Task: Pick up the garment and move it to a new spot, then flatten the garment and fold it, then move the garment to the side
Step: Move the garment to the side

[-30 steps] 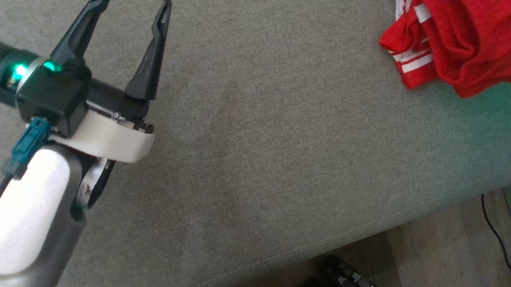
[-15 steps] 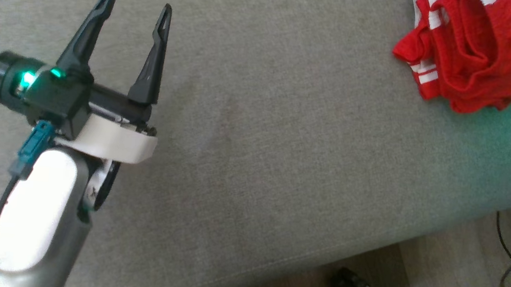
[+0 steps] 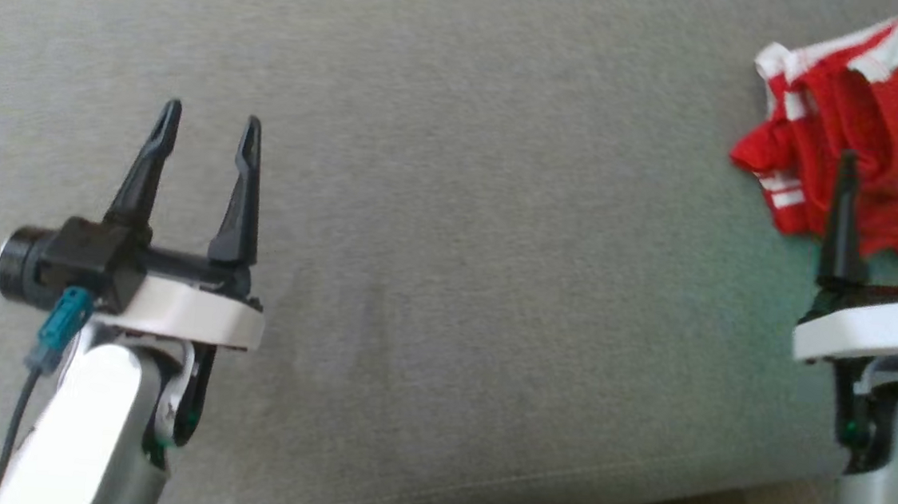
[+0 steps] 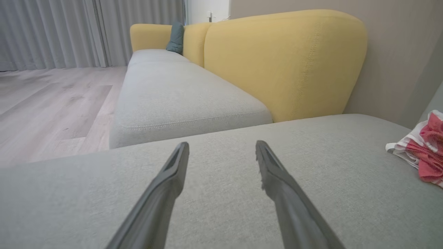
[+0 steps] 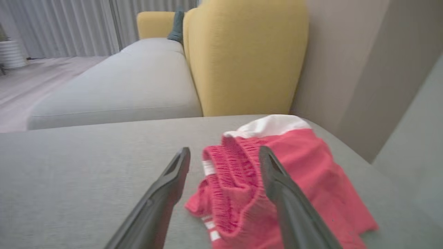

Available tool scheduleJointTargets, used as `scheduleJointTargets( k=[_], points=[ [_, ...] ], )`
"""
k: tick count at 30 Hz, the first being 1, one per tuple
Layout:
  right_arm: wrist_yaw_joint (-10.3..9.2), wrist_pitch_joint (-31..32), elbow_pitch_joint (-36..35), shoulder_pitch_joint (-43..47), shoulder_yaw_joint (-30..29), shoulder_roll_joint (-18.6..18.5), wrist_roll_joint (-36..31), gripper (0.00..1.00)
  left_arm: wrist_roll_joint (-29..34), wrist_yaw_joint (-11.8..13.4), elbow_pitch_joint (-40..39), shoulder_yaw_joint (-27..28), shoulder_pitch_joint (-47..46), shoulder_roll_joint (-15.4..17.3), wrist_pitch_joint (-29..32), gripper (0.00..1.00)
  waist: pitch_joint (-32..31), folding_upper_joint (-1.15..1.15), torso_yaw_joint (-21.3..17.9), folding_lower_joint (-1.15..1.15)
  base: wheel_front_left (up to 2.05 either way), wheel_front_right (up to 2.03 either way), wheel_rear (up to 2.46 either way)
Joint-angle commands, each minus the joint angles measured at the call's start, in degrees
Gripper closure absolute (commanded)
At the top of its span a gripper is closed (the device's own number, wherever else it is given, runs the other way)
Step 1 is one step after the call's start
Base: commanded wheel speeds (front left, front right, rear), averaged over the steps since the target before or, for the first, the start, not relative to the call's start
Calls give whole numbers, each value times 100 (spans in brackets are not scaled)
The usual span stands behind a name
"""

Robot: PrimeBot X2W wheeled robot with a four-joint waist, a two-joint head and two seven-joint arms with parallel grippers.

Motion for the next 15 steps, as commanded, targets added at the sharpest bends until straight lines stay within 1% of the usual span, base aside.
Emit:
scheduleJointTargets(
  k=[1, 6, 10, 15],
  points=[
    [-5, 41, -344, 94, 260, 10, 35, 0, -55, 42, -112, 267, 9, 55, -63, 0, -310, 0, 362, 0, 0, 0, 0],
    [-5, 168, -581, 394, 767, 36, 121, 0, -165, 127, 39, 367, 324, -17, -120, 0, -636, 0, 787, 0, 0, 0, 0],
    [-5, 231, -737, 668, 953, 45, 187, 0, -219, 161, 133, 419, 595, -43, -147, 0, -903, 0, 1083, 0, 0, 0, 0],
    [-5, 302, -831, 849, 983, 47, 259, 0, -227, 182, 192, 438, 797, -23, -156, 0, -1113, 0, 1178, 0, 0, 0, 0]
  ],
)
